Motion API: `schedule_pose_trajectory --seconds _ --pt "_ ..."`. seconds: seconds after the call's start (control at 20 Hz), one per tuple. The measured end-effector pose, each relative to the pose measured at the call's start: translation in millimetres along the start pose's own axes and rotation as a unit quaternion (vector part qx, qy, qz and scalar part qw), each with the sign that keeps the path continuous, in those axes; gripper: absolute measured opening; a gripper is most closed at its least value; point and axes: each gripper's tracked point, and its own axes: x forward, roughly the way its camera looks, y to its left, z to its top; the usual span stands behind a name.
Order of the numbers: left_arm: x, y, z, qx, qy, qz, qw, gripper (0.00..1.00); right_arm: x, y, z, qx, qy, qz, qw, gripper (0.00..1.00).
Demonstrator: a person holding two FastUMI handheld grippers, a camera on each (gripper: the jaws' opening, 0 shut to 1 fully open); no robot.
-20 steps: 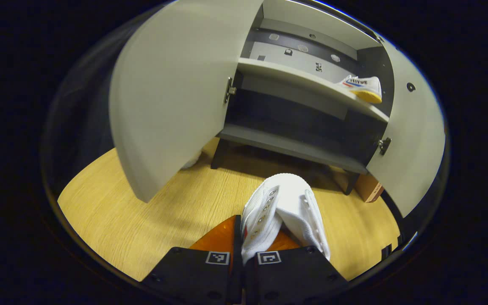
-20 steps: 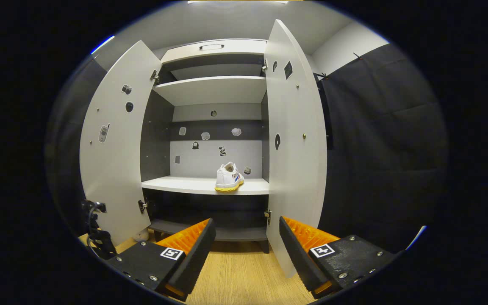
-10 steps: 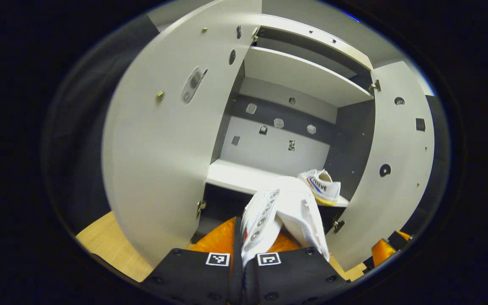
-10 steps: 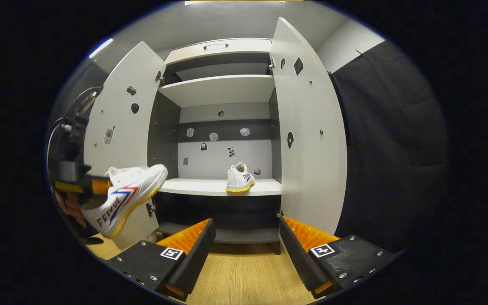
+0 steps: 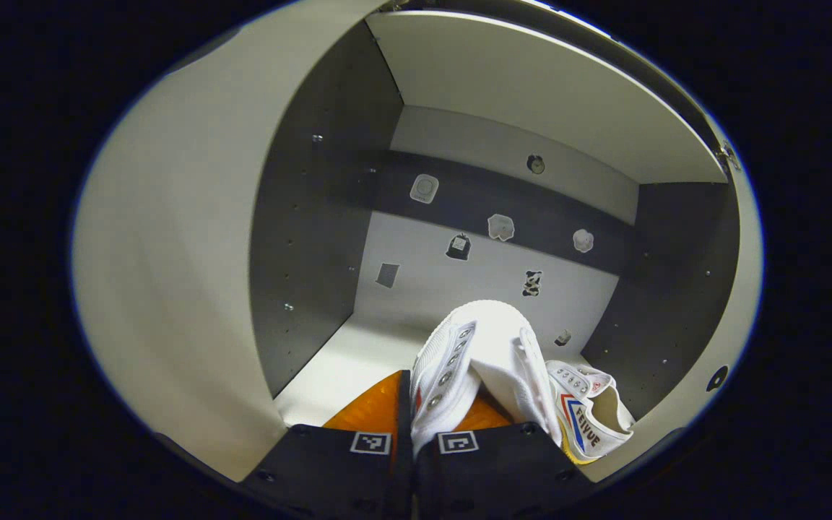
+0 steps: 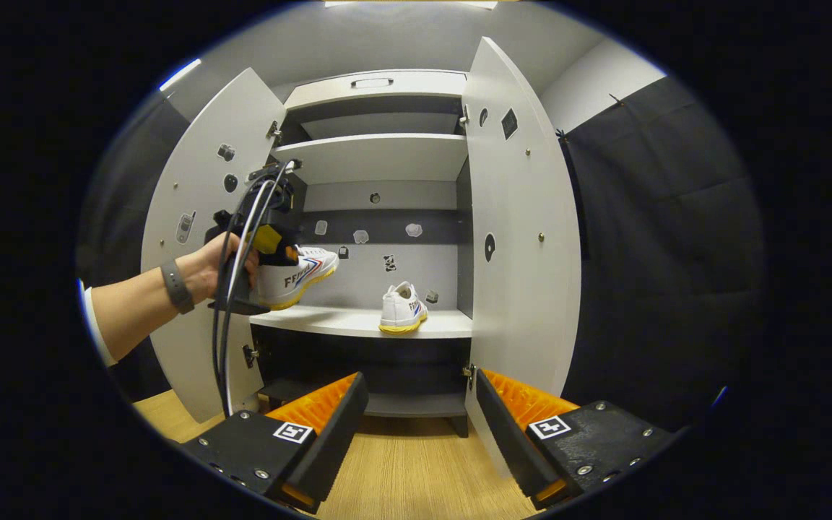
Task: Grab one shoe with the right hand and put it into the shoe cabinet, grab the other shoe with the left hand and put it into the shoe cabinet; then close the right door with the right hand and the left door with the left hand.
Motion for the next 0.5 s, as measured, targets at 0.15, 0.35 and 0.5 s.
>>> schedule_pose_trajectory --seconds 0.15,0.35,0.5 --pt "37.7 -1.6 -20.9 0.005 0.053 0.023 0.998 0.10 0.9 -9.6 4.8 -0.006 -0.006 -0.009 1.000 0.88" --pt "63.0 6.5 -47.8 0.010 0.103 0.053 0.993 0.10 0.6 -24.1 0.1 -0.003 0.000 -0.022 1.000 0.93" --pt "66.5 8.9 -69.4 -0.012 0.134 0.059 0.989 0.10 1.4 -32.4 -1.4 0.001 0.003 -0.029 1.000 0.93"
